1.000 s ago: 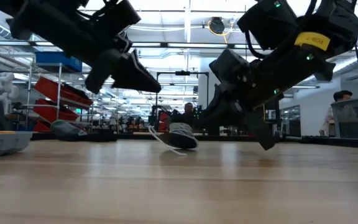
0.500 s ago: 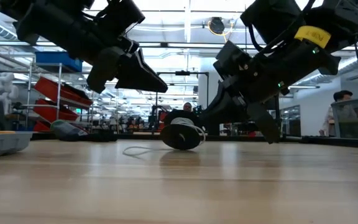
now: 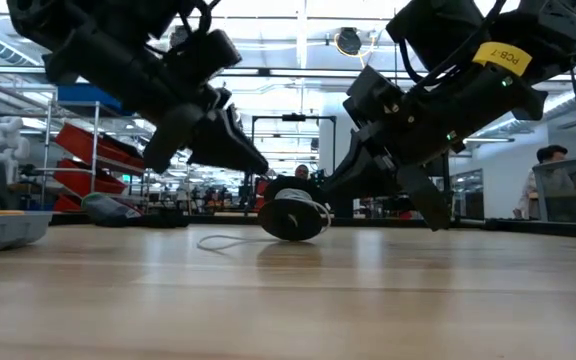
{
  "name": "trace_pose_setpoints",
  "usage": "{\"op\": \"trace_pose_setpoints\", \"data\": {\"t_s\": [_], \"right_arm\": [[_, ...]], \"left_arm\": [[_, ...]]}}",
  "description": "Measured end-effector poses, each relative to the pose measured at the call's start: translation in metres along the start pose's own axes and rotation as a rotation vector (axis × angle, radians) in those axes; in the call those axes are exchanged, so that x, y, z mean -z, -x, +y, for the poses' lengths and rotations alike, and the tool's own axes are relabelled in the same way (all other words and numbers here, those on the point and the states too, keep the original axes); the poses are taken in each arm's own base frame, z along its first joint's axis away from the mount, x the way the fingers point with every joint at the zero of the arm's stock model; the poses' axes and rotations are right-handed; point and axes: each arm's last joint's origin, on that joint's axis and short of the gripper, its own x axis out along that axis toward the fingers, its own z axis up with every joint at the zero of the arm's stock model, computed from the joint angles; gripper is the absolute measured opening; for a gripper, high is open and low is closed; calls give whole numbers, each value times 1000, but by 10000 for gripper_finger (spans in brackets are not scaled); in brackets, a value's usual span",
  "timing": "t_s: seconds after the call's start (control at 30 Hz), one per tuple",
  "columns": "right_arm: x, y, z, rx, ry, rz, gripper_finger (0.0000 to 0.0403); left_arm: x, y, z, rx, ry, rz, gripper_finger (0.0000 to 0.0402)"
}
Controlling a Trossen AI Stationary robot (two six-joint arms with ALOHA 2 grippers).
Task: Coil cords
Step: Uncoil the white cable wire from the spool
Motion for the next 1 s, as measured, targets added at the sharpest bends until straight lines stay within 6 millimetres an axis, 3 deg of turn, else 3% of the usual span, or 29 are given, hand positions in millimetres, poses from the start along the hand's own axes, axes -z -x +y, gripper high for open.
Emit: {"op": "trace_pose_setpoints", "data": {"t_s": [0.3,1.0], "right_arm": [[1,0,0,0,0,4,0],[2,-2,-3,6,-9,7,0]], "left_arm": [[12,-11,-3,-71,-51,66,77],[9,-15,4,-18,-89,13,77]]}}
